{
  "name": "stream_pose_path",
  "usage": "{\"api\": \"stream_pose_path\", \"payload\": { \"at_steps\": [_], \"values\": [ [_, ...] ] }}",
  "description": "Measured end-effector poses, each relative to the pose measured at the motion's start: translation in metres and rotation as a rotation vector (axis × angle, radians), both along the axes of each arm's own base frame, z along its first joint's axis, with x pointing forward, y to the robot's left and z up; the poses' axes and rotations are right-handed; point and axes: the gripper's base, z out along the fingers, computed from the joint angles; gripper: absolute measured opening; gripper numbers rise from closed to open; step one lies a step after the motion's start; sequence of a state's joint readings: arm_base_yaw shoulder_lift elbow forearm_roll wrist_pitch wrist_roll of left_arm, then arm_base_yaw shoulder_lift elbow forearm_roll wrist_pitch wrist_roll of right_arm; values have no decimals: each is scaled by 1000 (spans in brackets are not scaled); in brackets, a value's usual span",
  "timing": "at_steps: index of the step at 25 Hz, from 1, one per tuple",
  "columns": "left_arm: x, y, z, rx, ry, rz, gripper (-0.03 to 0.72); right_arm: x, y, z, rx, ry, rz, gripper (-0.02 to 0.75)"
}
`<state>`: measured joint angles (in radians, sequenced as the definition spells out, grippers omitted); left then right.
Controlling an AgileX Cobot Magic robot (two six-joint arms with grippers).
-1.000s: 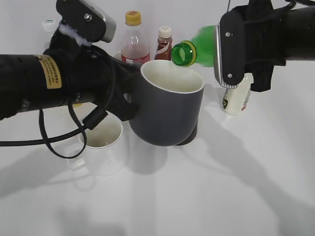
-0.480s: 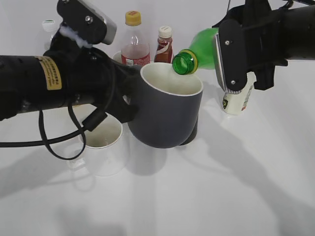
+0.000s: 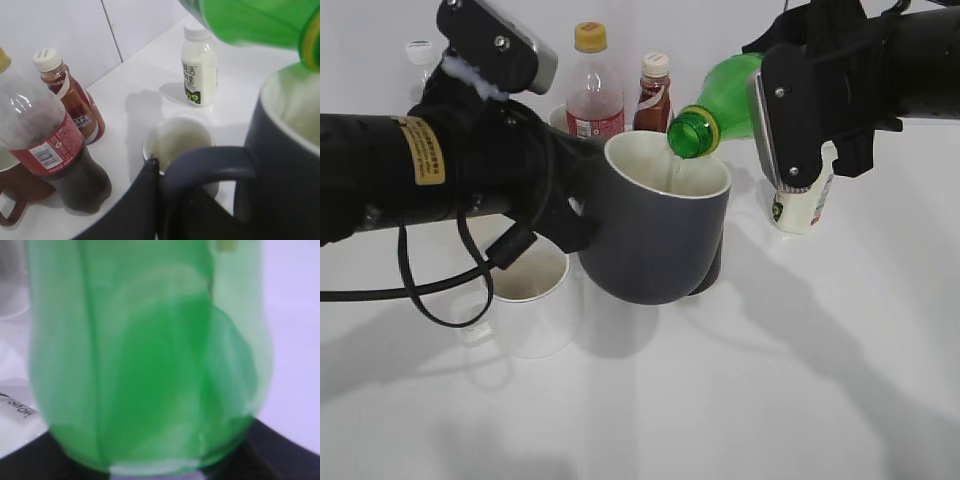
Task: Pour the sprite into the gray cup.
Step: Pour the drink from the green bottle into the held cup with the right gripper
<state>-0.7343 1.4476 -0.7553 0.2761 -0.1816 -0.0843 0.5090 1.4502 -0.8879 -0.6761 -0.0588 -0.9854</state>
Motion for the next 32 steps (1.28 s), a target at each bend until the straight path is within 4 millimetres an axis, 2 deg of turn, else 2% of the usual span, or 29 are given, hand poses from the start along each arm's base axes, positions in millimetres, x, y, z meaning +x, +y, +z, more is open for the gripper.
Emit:
{"api": "stream_pose_path", "payload": {
  "at_steps": [32],
  "values": [
    [0, 1, -1, 9, 8, 3, 48, 0, 0, 0, -12, -14, 13, 401]
  ]
}}
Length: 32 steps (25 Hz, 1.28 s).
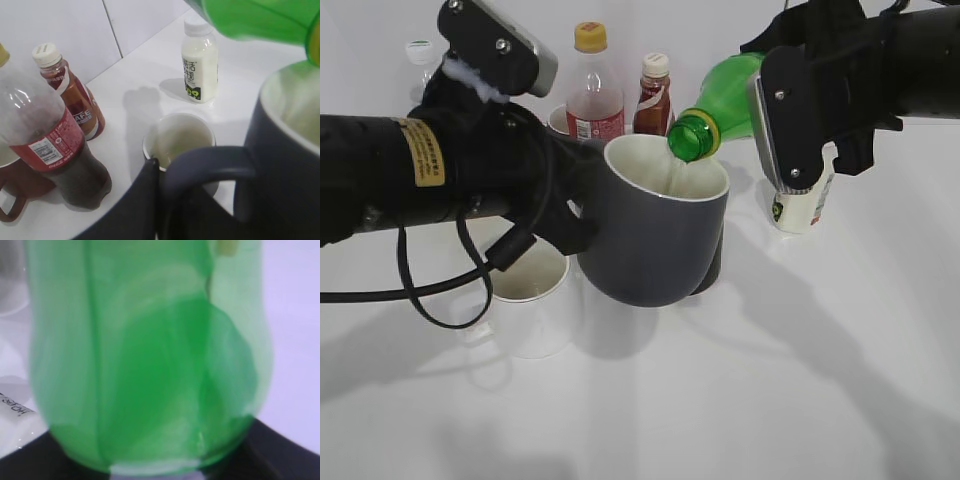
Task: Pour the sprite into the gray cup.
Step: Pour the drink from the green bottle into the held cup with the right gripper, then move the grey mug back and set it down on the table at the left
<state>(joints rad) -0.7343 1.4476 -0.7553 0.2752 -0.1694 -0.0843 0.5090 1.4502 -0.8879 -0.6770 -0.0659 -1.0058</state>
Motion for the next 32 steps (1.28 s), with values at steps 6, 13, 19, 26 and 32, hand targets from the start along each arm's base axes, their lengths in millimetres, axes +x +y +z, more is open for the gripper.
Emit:
{"api": "stream_pose_path", "payload": {
  "at_steps": [6, 13, 19, 26, 32],
  "values": [
    [0, 0, 0, 1, 1, 0, 48, 0, 0, 0, 23, 13, -13, 401],
    [4, 1, 5, -43, -35, 2, 48, 2, -2, 2, 441, 242, -253, 401],
    [21, 35, 31, -163, -102, 145, 48, -4, -10, 13, 1090, 539, -556, 401],
    [43, 124, 12, -210, -141, 461, 48, -31, -40, -39, 1410, 573, -723, 401],
    [53, 188, -47, -210, -83, 706, 48, -53, -76, -91, 1584, 543, -883, 401]
  ]
}}
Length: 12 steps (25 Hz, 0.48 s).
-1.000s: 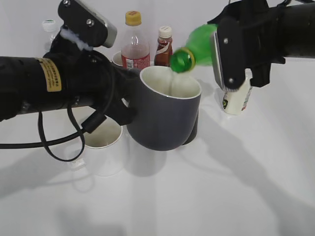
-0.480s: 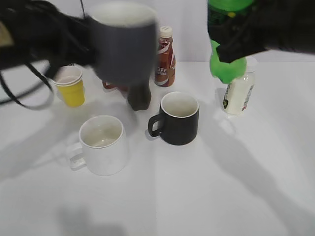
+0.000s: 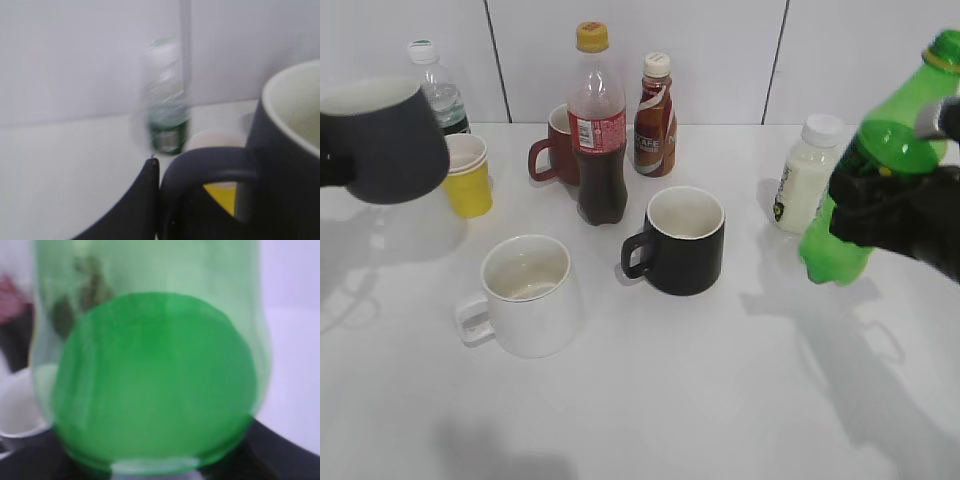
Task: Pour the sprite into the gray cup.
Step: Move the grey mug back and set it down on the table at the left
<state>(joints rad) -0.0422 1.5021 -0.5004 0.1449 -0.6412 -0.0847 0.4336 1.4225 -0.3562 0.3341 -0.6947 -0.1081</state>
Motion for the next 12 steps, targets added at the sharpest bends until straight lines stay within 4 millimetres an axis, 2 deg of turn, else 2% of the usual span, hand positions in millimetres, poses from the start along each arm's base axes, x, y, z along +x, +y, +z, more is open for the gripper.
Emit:
{"api": "stream_pose_path", "payload": {
  "at_steps": [3, 6, 12],
  "values": [
    [12, 9, -26, -3, -10, 30, 48, -2, -2, -8, -6, -1, -7, 401],
    [20, 9, -50, 2, -52, 18, 48, -2, -2, -9, -10, -10, -1, 401],
    [24, 8, -95, -10, -17, 11, 48, -1, -1, -6, -4, -45, 2, 401]
  ]
}}
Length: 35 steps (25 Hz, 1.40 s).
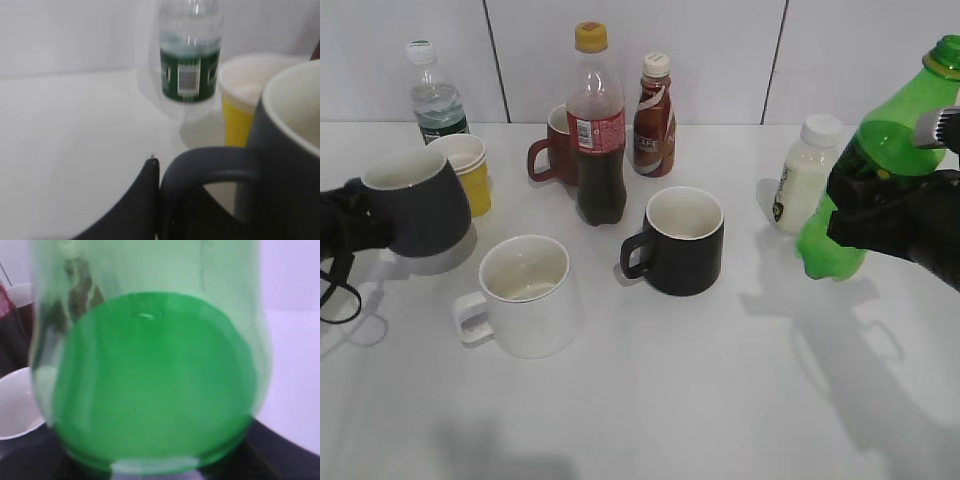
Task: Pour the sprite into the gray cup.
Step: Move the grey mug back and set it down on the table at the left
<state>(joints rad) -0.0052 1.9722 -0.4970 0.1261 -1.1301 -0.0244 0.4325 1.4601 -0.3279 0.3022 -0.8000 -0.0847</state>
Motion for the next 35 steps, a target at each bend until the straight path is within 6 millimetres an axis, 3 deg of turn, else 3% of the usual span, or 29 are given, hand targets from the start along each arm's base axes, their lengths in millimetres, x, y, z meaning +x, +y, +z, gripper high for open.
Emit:
{"api": "stream_pose_path", "payload": {
  "at_steps": [8, 13, 24, 30, 35],
  "values": [
    [-3, 0, -25, 22, 71, -7, 48, 0, 0, 0, 27, 1, -7, 401],
    [-3, 0, -25, 21, 69, -9, 81, 0, 0, 0, 32, 2, -8, 401],
    [-32, 0, -33, 14, 122, -15, 171, 0, 0, 0, 34, 2, -9, 401],
    [-44, -4, -29, 16, 137, -60, 263, 0, 0, 0, 33, 2, -9, 401],
    [-52, -5, -17, 19, 113, -79, 276, 5, 1, -8, 21, -22, -20, 401]
  ]
}}
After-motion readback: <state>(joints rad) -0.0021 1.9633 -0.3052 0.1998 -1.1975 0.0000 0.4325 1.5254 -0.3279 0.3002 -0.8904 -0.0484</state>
